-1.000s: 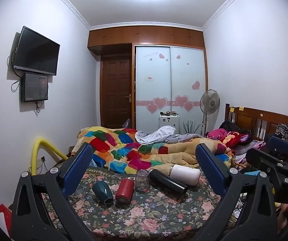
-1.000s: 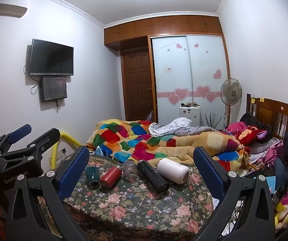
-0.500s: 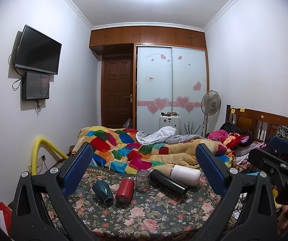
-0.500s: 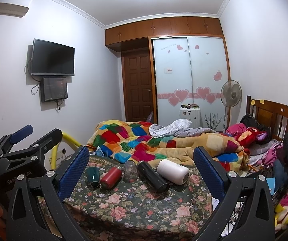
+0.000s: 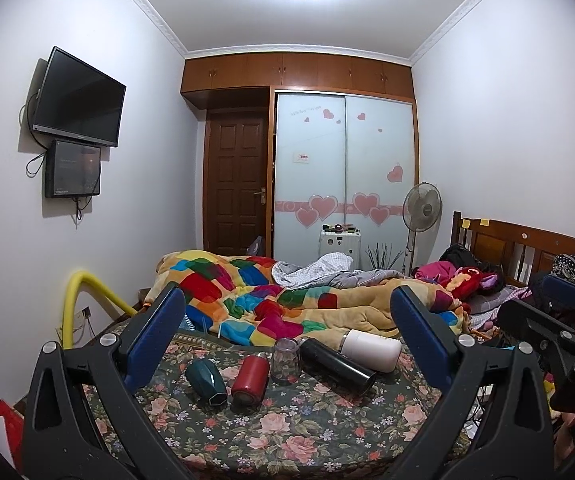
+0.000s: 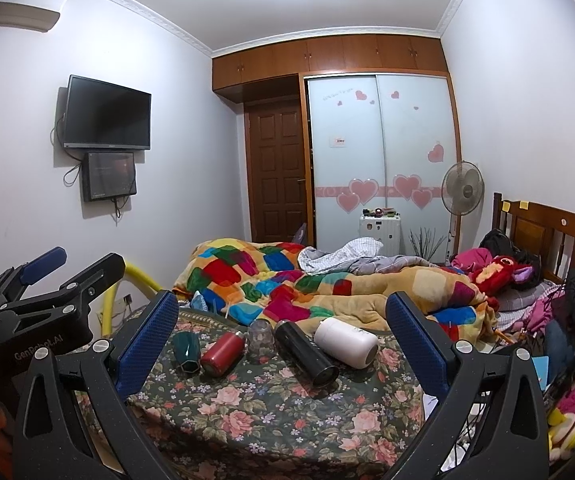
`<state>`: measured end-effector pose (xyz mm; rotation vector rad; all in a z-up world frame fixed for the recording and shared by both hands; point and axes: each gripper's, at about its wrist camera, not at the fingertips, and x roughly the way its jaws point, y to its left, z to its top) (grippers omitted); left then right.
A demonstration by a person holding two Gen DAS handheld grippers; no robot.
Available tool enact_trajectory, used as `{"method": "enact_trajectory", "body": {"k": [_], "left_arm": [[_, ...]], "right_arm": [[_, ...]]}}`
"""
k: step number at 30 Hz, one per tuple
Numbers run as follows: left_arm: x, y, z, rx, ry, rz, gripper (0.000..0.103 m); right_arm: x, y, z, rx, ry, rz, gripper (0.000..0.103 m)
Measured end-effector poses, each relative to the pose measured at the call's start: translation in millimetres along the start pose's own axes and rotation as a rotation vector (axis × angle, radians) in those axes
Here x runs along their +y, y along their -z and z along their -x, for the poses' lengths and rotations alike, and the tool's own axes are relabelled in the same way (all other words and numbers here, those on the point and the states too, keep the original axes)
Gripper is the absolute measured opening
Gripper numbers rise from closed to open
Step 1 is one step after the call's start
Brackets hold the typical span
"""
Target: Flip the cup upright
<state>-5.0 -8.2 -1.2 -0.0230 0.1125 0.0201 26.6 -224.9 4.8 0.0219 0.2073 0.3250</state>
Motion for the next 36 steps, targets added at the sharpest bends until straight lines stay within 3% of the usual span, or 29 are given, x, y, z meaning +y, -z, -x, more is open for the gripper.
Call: {"method": "enact_trajectory", "body": {"k": [26,36], "left_arm": [[1,1,-1,0.002,-0.003,0.005,0.103],[9,8,-27,0.043,-0.008,0.024,0.103]], "right_arm": [[1,6,-5,0.01,-0.003,0.008,0.103],[-8,14,-26,0.053,0.004,0.005,0.103]]}}
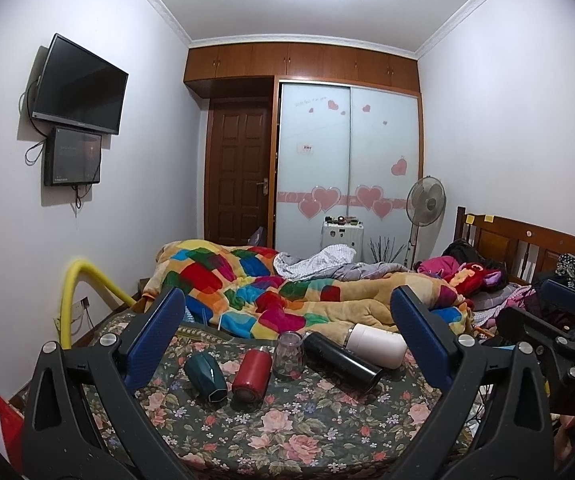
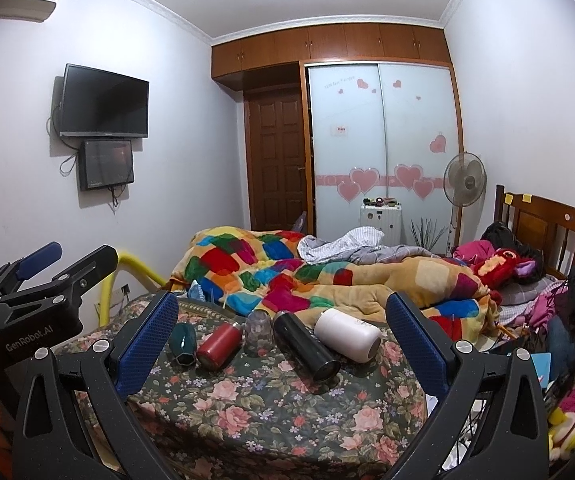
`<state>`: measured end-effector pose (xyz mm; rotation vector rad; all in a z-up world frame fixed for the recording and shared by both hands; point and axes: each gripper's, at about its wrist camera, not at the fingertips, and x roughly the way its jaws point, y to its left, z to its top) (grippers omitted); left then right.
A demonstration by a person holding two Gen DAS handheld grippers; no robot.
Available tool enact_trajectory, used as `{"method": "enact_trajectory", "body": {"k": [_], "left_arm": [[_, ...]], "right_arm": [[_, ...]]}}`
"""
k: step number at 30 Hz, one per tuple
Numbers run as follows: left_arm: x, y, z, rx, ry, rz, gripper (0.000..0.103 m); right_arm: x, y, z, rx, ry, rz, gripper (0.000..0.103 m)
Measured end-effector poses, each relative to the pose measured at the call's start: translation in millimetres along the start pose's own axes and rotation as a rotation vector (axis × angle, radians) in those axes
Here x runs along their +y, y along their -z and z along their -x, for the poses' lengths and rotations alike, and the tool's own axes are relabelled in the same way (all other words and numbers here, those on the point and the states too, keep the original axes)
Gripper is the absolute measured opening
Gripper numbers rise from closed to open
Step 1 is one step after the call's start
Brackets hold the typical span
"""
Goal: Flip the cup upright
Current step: 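Move the left tool to the lying red tumbler and close on it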
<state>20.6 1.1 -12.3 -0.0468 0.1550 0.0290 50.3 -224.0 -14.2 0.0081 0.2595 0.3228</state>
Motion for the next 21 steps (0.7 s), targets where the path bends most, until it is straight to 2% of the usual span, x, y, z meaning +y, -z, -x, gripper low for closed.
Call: {"method": "enact_trajectory", "body": {"k": [5,11,15,21], "left_arm": [[7,8,-23,0.044,-0.002,0.011,0.103],[20,29,-75,0.16,-0.061,0.028,0.103],[36,57,-133,0.308,-0.073,0.043,0.103],[58,103,-224,0.548,0.0,0.051,0.103]], "right_arm": [[-6,3,-16,0.036,0.009,-0.01,0.103],[-19,14,-48,0.112,0.034,-0.031,0.103],[-29,25,-72,0.178,0.055,-0.048,0.103],[-48,41,-105,0.275,0.08,-0.083,0.103]]}}
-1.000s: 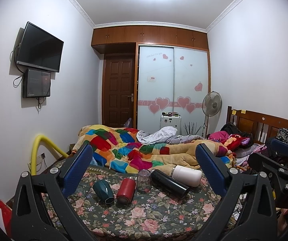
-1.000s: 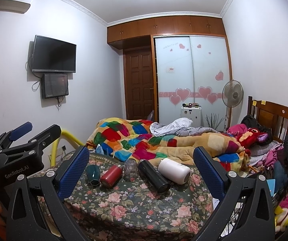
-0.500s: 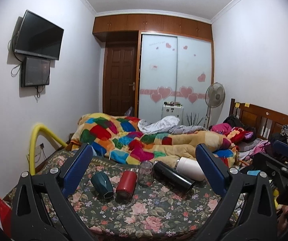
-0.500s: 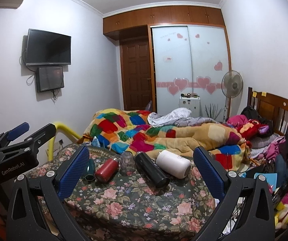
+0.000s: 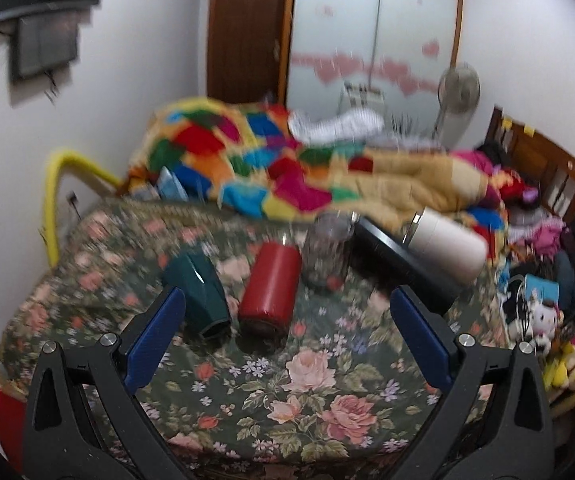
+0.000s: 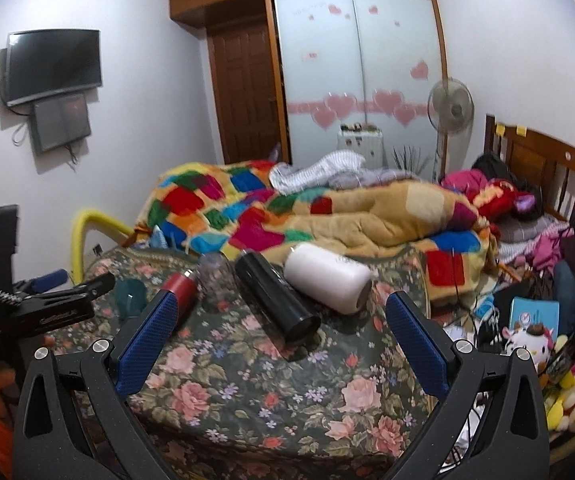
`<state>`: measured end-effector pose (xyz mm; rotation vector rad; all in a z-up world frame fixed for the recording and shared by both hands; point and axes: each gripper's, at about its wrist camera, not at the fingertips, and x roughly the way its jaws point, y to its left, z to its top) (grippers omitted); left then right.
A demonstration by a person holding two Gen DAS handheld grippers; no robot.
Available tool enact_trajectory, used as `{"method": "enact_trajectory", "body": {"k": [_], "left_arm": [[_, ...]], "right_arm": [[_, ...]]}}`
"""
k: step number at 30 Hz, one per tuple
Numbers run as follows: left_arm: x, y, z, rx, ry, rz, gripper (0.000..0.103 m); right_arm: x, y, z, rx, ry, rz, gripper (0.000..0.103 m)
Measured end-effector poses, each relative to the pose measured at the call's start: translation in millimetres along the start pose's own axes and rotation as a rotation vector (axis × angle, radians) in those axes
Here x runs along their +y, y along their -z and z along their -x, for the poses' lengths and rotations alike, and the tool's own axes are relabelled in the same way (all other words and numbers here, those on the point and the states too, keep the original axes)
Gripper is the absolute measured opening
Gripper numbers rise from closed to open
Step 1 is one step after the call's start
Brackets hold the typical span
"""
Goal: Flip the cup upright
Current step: 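Move the left tool to the lying red tumbler and close on it, then lift the red tumbler with the left tool toward the right tool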
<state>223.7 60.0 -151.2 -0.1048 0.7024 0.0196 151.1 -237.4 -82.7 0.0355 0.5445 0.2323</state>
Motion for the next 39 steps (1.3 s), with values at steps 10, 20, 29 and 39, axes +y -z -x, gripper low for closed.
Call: {"method": "enact_trajectory", "body": {"k": [10,20,29,39], "left_arm": [[10,-19,-104,0.229,0.039,-0.087,0.091],[6,-22,-169,0.419,0.079,-0.176,0.085],[2,-14,-193,0.481,0.082,-0.197,0.075],[-1,-6,-198,0.496,0.038,-0.187,0.063]], "right_arm": [[-11,1,-44,0.096,0.027,-0.029,0.103],[-15,0,-62,0.118,0.026,-0.044,0.103],[-17,2,-69,0.132,0.017,-0.049,0.103],[-10,2,-66,0.132,0.011,-0.03,0.103]]}}
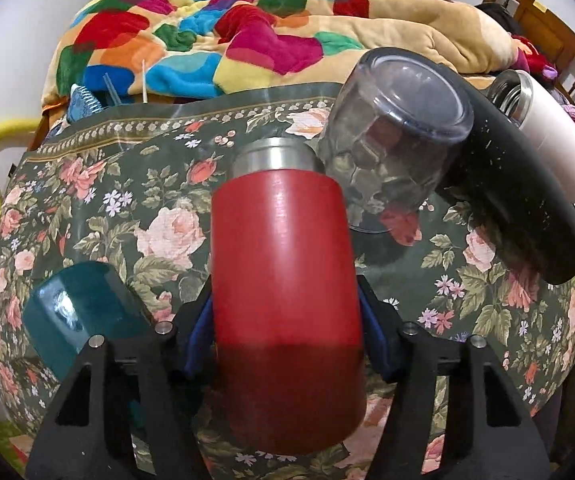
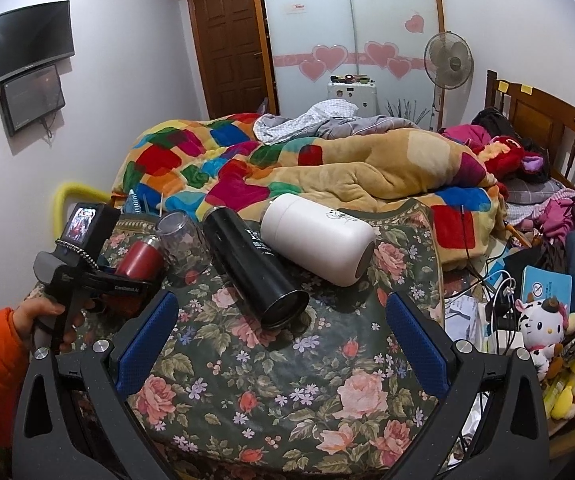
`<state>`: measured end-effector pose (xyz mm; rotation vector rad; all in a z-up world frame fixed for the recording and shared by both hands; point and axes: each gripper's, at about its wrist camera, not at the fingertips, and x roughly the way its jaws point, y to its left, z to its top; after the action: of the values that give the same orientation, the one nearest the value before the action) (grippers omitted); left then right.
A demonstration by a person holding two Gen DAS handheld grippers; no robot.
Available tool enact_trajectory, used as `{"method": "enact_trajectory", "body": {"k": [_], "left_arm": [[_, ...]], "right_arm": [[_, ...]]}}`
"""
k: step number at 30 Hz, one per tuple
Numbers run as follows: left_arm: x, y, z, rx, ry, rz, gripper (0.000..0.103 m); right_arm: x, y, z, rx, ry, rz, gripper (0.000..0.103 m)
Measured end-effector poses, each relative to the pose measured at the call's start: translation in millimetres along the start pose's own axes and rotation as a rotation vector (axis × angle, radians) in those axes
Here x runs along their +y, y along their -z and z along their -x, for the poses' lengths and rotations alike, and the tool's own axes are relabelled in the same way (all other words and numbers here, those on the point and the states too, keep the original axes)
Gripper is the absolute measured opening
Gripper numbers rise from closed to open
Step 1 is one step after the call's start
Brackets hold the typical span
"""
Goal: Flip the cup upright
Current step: 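Lift the red tumbler with the left tool toward the right tool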
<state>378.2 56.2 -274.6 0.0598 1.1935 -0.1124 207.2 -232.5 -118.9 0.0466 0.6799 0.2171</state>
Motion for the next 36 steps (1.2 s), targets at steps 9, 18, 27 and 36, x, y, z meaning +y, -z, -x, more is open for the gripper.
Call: {"method": "enact_trajectory", "body": {"k": [9,18,27,36], "left_arm": [[-5,15,34,-0.052,0.013,0.021,0.061],[-16,38,84,-0.139,0.025,0.02,0.061],[-55,54,128,-0.224,0.069,-0.047,0.061],[-122,64,139,-0.279,0.152,-0.145,0.061]], "right_arm": [[5,-1,14,-0.028,0.001,0.009,0.103],[12,1,35,-0.067,-0.007,0.021,0.103],[14,6,56,-0.103,-0.003,0.035,0.103],[10,14,67,-0.11,0.01,0.034,0.103]]}}
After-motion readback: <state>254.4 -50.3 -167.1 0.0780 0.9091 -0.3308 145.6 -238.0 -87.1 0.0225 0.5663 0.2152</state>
